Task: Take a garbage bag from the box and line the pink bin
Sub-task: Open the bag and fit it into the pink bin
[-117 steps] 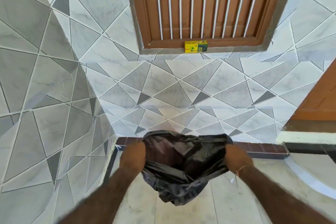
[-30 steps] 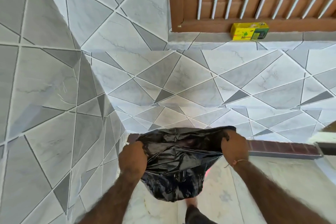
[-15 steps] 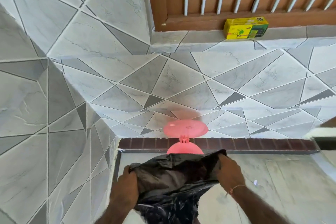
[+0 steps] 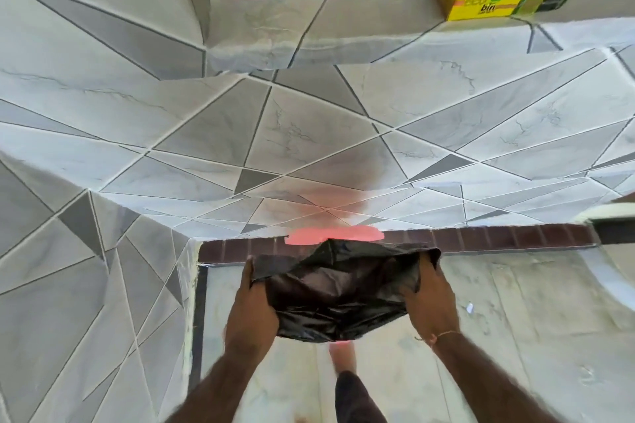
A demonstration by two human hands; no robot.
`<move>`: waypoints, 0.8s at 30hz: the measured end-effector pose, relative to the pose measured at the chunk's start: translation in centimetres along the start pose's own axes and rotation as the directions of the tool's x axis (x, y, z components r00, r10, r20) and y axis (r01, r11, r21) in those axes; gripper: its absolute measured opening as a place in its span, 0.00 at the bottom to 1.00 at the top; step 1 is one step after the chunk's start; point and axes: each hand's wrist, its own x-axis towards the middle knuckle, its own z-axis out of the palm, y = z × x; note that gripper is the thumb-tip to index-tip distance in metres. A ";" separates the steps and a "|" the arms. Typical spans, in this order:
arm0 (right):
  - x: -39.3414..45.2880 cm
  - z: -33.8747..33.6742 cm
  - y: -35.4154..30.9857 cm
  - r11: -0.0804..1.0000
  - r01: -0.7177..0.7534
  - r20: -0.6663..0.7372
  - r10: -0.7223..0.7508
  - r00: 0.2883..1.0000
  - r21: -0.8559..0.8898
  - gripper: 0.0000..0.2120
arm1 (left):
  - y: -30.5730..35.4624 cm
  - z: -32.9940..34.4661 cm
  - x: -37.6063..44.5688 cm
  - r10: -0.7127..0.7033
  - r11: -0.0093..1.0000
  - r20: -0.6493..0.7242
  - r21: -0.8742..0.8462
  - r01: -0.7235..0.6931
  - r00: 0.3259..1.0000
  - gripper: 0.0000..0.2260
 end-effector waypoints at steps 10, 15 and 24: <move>2.8 7.7 1.2 0.983 -0.096 0.190 0.126 0.974 -0.157 0.33 | -6.4 6.2 4.9 -0.064 0.982 0.376 0.189 -0.009 0.924 0.30; 3.6 12.2 1.2 0.972 -0.128 0.205 0.169 0.964 -0.199 0.29 | -10.7 11.1 7.8 0.176 0.984 0.403 -0.039 -0.175 0.898 0.10; 8.1 20.1 3.6 0.983 -0.107 0.156 0.130 0.979 -0.150 0.27 | -11.8 13.5 14.1 0.107 0.994 0.275 -0.027 -0.104 0.955 0.16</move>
